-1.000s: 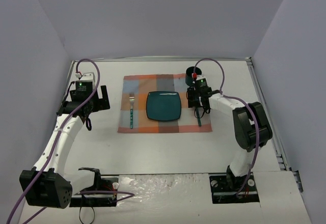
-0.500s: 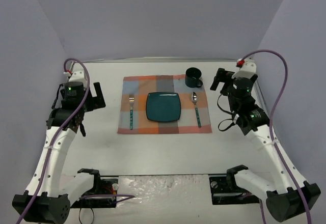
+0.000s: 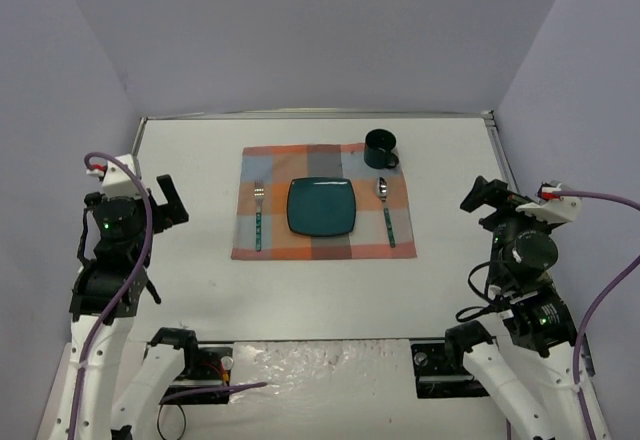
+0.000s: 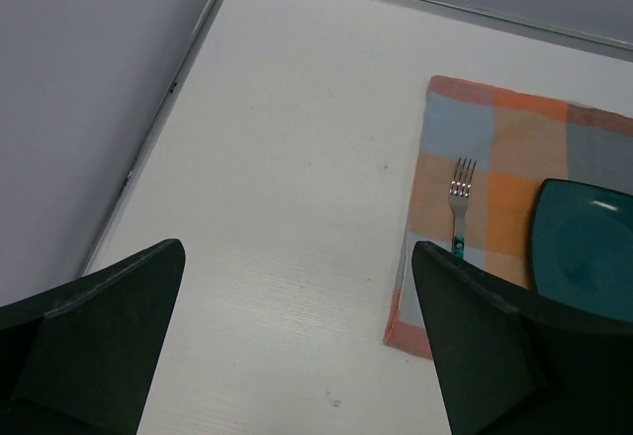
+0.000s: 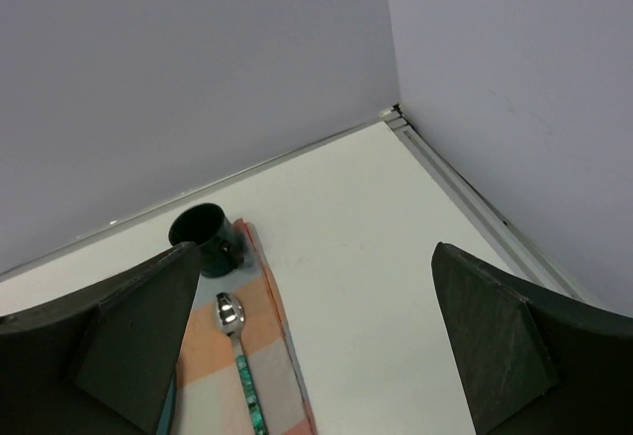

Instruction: Set the dinner table for one person

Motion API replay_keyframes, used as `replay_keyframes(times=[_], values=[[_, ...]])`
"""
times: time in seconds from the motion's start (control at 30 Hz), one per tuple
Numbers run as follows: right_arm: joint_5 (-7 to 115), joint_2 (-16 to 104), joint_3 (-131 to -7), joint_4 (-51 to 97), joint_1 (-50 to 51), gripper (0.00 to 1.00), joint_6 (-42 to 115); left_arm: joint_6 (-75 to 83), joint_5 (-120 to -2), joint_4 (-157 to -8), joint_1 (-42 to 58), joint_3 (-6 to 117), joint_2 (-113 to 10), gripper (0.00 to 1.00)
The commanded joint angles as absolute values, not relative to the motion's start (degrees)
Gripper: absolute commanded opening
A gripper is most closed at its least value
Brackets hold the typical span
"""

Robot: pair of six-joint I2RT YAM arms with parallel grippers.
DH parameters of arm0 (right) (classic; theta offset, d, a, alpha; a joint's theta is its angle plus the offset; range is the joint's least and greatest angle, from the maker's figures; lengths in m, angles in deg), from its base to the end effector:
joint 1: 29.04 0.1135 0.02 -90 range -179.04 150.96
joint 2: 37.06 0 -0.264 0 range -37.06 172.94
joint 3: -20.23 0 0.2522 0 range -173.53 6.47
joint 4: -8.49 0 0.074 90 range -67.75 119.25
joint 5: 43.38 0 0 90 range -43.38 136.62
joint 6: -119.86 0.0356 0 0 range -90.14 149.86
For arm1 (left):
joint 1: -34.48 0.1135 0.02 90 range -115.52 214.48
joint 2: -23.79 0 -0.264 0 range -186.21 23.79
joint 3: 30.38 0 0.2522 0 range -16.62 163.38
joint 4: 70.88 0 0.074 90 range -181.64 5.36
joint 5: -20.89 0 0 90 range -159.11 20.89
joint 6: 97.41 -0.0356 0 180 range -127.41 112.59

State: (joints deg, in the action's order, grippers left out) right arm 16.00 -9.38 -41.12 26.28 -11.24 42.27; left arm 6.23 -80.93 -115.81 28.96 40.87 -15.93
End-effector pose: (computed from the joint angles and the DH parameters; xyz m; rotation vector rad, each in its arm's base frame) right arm 0.0977 0.0123 0.4046 0.3951 1.2739 0.1013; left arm 0.1378 -0.0060 0.3889 -0.2733 1.7791 -0.0527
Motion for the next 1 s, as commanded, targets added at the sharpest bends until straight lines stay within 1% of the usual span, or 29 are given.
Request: replay_keyframes(times=[0.0,0.1,0.2,0.63,0.97], values=[[11.9,-13.6,-37.3,23.9,-10.7,1.00,42.9,4.5,-83.0,-106.2,28.8,36.1,-13.1,0.97],[9.4,-15.1,-35.6,23.5,-10.7,1.00,44.4,5.0,-82.8,-104.2,28.8,33.4,-12.9,0.97],[9.4,-14.4,-36.1,23.4,-10.7,1.00,43.2,4.8,-83.5,-102.9,28.8,32.1,-13.7,0.97],[11.9,-11.2,-36.7,23.4,-10.7,1.00,42.3,3.9,-83.6,-102.0,28.8,32.0,-14.9,0.97],[12.5,-11.8,-37.0,23.4,-10.7,1.00,41.4,4.1,-83.2,-101.5,28.6,31.9,-15.7,0.97]])
